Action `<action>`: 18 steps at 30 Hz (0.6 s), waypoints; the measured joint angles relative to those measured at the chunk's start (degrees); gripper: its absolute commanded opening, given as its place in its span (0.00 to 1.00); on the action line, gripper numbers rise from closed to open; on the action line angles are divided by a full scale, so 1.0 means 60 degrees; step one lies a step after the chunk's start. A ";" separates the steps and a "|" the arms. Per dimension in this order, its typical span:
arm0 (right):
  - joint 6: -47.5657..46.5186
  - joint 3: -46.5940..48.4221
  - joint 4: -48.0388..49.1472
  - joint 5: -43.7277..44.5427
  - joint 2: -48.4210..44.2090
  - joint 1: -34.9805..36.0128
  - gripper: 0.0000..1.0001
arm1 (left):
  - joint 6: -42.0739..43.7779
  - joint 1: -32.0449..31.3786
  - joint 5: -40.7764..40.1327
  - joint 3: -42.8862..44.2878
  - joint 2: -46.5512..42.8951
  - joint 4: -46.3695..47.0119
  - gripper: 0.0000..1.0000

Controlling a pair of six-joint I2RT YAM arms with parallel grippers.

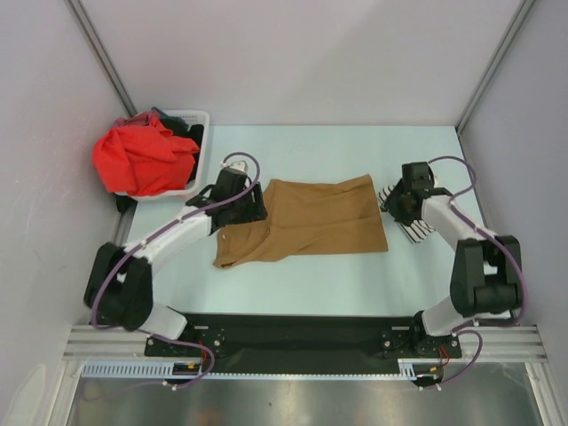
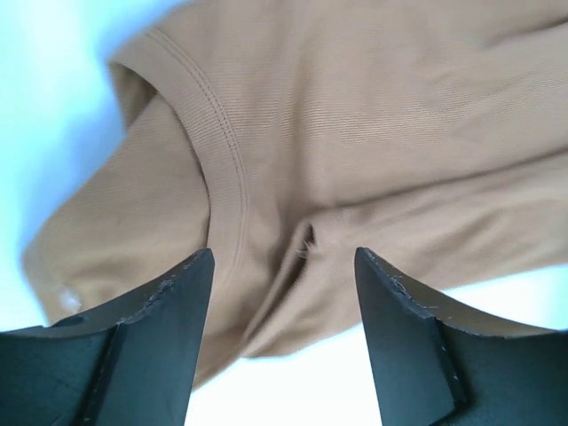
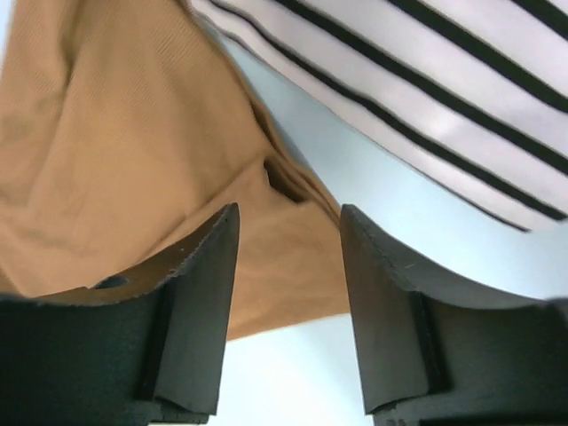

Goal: Fold and stack the tank tops
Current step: Fold the tank top

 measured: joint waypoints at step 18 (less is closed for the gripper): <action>0.0550 -0.4517 0.0503 -0.0739 -0.3552 0.0251 0.53 | -0.1574 0.0025 -0.0346 -0.3708 -0.6207 -0.1621 0.71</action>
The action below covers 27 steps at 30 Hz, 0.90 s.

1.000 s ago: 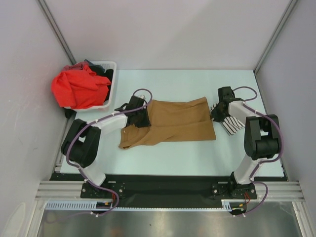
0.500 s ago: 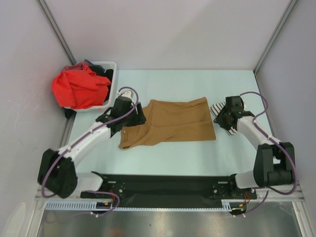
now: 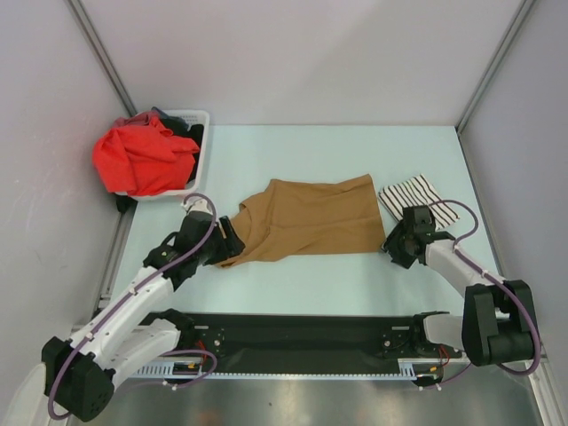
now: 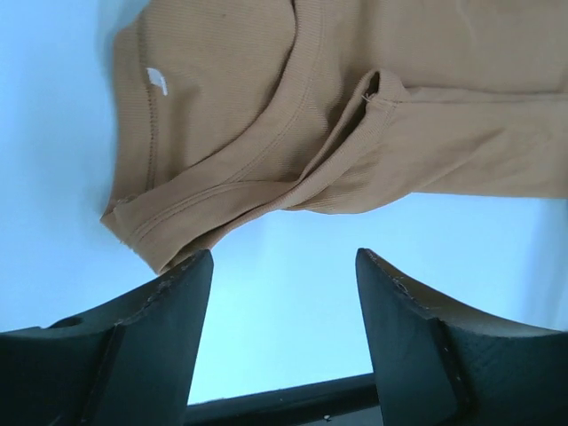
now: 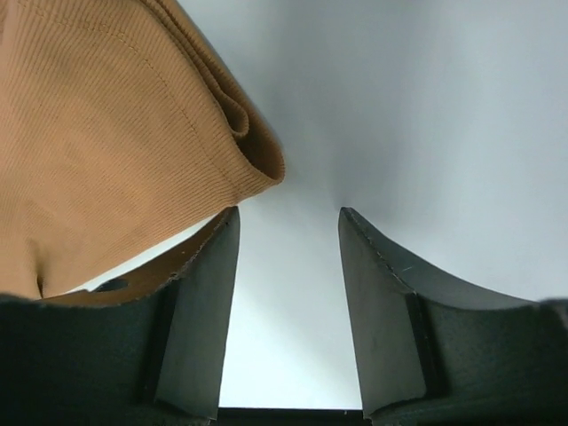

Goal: Fold and stack the tank tops
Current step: Fold the tank top

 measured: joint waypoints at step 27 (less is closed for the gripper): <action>0.0645 0.0364 0.1177 0.0193 0.1322 0.0087 0.00 | -0.2186 0.1574 -0.0685 -0.1158 0.1075 -0.0459 0.00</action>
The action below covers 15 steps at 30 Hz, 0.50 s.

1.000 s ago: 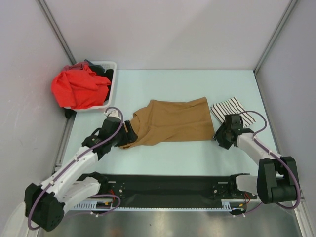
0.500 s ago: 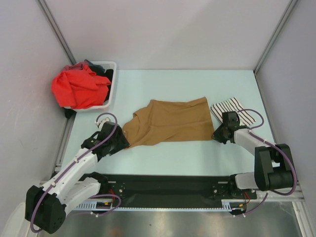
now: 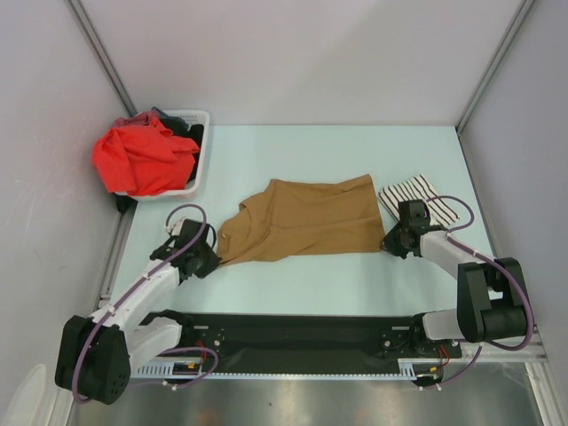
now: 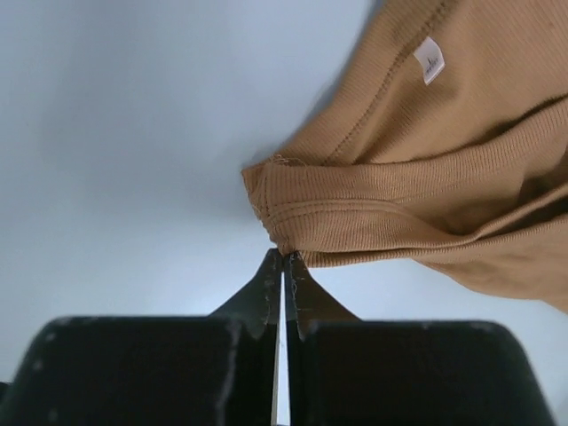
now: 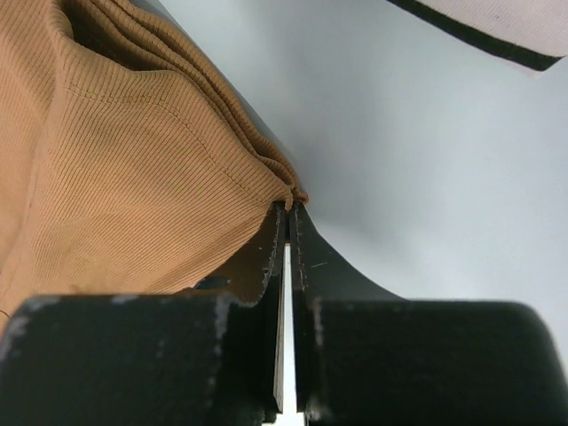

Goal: Fold and stack the tank tops
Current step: Fold the tank top

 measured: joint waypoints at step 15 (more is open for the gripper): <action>-0.0004 -0.0015 0.0015 0.0186 -0.0004 0.0109 0.00 | 0.0208 0.1683 0.0561 0.1552 0.1483 0.0102 0.05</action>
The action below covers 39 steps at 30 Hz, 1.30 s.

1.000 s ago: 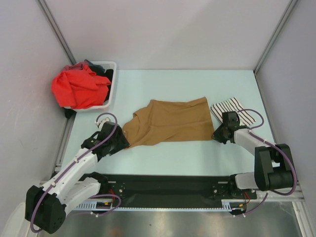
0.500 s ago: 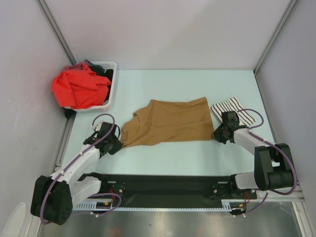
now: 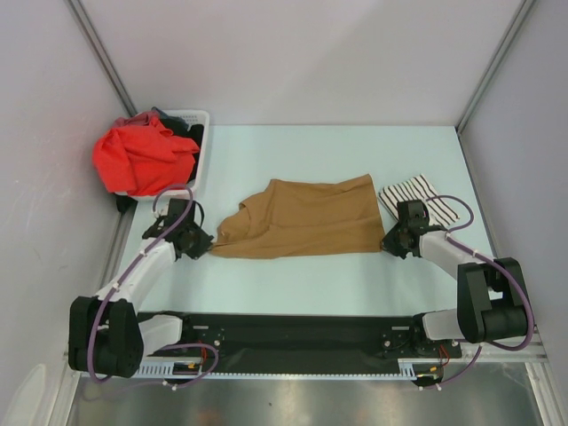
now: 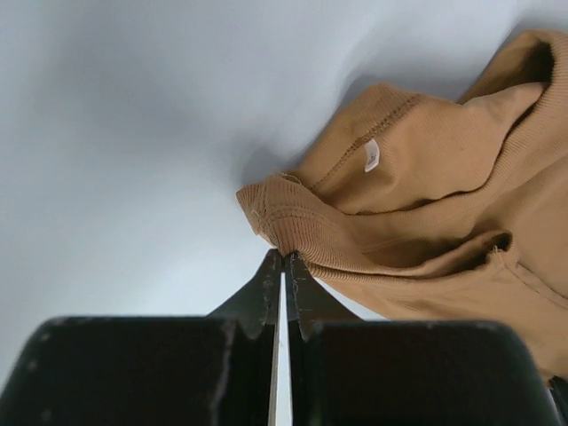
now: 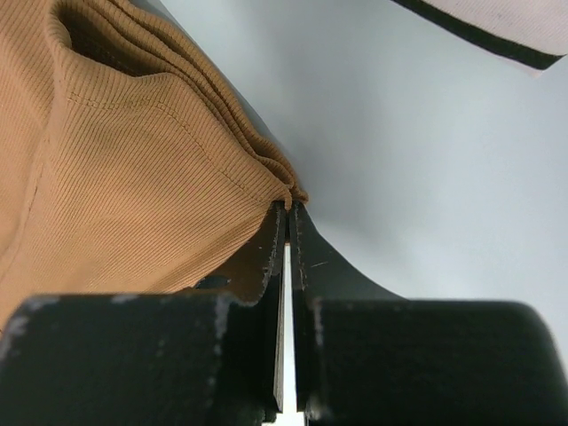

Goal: Fold and stack the tank tops
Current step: Fold the tank top

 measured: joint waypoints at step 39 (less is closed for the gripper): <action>-0.0036 -0.0251 -0.0393 0.0222 -0.0484 0.0175 0.00 | 0.1177 0.0754 0.1596 -0.1406 -0.1464 0.1038 0.59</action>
